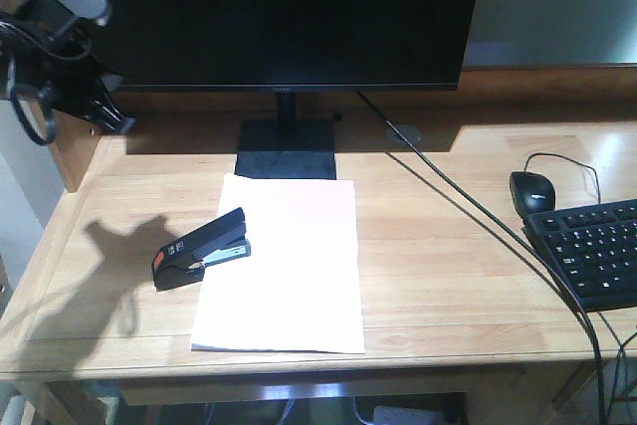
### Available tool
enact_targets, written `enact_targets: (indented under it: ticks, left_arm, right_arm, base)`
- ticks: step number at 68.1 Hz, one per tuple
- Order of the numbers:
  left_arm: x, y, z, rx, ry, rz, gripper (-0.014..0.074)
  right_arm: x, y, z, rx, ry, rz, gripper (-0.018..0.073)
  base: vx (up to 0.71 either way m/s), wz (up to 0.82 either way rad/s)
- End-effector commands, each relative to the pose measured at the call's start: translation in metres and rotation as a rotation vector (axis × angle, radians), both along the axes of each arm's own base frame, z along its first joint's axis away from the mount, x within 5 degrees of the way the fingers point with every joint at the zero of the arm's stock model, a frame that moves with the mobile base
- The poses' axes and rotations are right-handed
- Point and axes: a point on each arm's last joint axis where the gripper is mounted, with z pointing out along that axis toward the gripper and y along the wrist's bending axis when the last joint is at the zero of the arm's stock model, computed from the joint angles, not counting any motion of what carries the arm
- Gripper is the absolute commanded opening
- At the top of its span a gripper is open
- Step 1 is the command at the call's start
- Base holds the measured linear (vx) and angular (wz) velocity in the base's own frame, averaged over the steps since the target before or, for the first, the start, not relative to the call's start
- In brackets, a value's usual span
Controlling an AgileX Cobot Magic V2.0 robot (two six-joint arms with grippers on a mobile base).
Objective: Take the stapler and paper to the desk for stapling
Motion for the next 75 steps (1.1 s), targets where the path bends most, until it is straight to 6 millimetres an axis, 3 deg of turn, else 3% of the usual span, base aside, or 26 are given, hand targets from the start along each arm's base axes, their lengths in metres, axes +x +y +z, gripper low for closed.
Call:
enact_targets:
  ticks: [1, 10, 35, 56, 75]
  left_arm:
    - [-0.018, 0.009, 0.042, -0.082, -0.108, 0.135, -0.0006]
    - [-0.035, 0.013, 0.059, -0.268, -0.086, 0.289, -0.0006]
    - [-0.085, 0.022, 0.103, -0.415, -0.181, 0.378, -0.0006]
    - [-0.156, 0.031, 0.102, -0.417, -0.353, 0.344, -0.0006]
    - [-0.225, 0.038, 0.078, -0.458, -0.491, 0.312, -0.0006]
  right_arm:
    - [-0.001, 0.003, 0.013, -0.006, -0.072, 0.029, 0.0563]
    - [-0.001, 0.003, 0.013, -0.006, -0.072, 0.029, 0.0563]
    - [-0.001, 0.003, 0.013, -0.006, -0.072, 0.029, 0.0563]
    - [-0.001, 0.003, 0.013, -0.006, -0.072, 0.029, 0.0563]
    - [-0.001, 0.003, 0.013, -0.006, -0.072, 0.029, 0.0563]
  base:
    - [0.0, 0.0]
    - [0.0, 0.0]
    - [0.0, 0.0]
    - [0.0, 0.0]
    - [0.0, 0.0]
